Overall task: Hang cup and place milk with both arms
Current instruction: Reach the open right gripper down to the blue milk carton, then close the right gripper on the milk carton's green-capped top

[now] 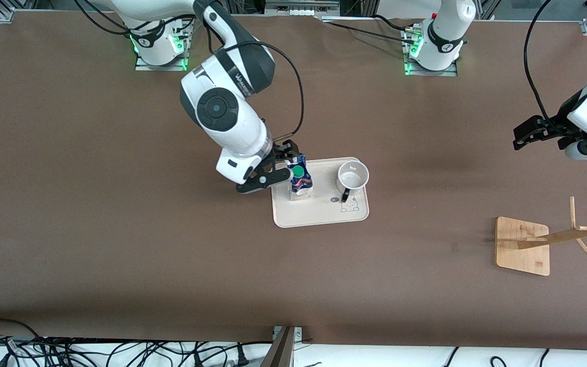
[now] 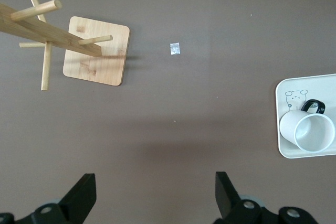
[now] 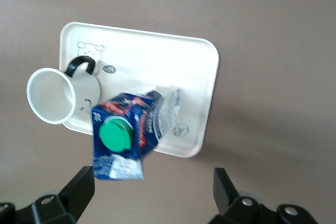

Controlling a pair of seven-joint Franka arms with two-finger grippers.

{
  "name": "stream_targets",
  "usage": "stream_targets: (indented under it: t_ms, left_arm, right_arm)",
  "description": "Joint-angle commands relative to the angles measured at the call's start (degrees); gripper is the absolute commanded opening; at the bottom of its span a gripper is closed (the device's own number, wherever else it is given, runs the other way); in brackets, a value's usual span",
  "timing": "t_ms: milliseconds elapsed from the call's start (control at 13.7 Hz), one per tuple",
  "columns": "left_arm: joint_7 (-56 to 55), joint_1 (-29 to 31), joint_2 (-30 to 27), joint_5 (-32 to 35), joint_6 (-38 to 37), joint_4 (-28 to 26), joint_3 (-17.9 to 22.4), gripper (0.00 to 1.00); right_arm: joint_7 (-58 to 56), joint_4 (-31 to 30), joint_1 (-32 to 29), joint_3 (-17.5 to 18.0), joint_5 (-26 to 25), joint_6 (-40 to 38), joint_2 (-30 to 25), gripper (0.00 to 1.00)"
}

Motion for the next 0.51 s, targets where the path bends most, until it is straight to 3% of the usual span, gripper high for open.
stream_targets:
  t_ms: [0,438]
  left_arm:
    - [0.69,0.4,0.73,-0.69,-0.56,1.62,-0.25,1.0]
    - [0.6,0.4,0.73,-0.69,-0.47,1.62,-0.25,1.0]
  right_arm:
    - [-0.66,6.36,0.09,-0.1,1.04,-0.6,4.88,1.0]
    - [-0.75,6.45,2.63,-0.18,0.95,4.58,7.34,1.0]
